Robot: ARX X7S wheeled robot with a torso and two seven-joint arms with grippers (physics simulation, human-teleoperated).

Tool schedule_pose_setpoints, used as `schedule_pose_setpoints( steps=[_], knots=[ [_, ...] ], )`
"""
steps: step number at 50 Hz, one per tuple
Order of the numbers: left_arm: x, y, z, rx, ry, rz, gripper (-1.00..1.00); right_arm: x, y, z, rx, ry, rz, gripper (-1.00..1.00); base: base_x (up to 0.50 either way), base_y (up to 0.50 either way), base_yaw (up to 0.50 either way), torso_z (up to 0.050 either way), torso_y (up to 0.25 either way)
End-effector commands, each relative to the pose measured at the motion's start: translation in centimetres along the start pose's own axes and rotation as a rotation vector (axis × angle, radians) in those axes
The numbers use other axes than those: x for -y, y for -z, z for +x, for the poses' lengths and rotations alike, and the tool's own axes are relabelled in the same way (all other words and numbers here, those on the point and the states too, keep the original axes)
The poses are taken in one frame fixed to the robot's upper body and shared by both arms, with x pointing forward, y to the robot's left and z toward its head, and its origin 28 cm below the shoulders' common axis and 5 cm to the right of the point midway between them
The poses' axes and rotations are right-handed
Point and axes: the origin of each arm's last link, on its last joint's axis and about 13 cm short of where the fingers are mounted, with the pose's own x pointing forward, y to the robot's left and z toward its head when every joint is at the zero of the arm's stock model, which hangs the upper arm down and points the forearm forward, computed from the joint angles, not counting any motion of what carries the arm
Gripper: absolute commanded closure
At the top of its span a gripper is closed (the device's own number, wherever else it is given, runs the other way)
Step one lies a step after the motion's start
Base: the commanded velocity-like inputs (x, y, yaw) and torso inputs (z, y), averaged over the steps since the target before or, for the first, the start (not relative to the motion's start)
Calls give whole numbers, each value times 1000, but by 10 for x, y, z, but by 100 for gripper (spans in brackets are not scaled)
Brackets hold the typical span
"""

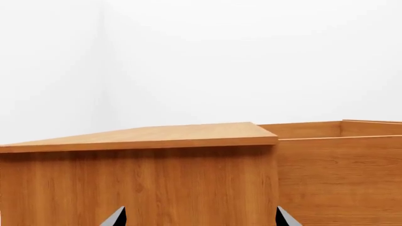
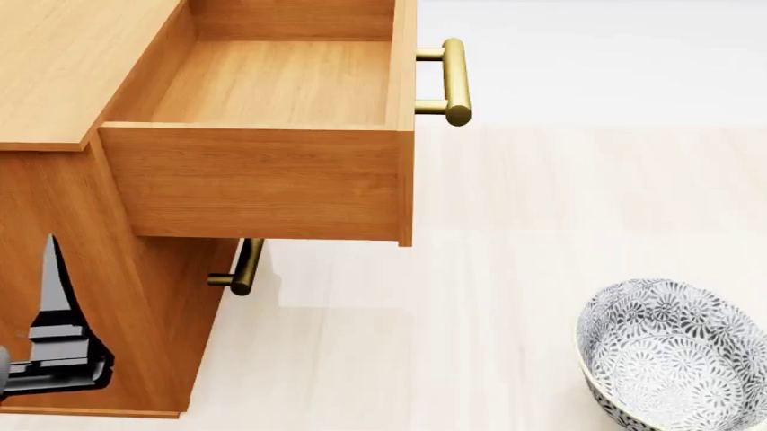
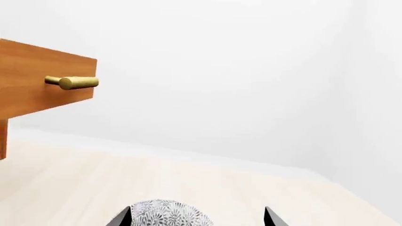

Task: Put the ketchup in the top drawer of the cabinet.

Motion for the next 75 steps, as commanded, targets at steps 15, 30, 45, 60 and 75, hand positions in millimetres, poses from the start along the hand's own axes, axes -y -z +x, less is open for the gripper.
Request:
schedule_pose_setpoints(
  steps=[15,30,45,60,75],
  knots=[
    [1,-1,0,-7,-8,7,-100,20,23,-14,27,-109,101,-100,0,0,0,0,0],
    [2,6,3,-19,-15,12,-100,23,36,-36,-11,-110,99,-100,0,0,0,0,0],
    [3,10,4,-27,-19,14,-100,20,45,-54,-26,-66,106,-100,0,0,0,0,0],
    [3,12,5,-32,-23,15,-100,18,57,-61,-39,-44,115,-100,0,0,0,0,0],
    [3,14,6,-34,-25,17,-100,17,66,-65,-54,-35,122,-100,0,0,0,0,0]
  ],
)
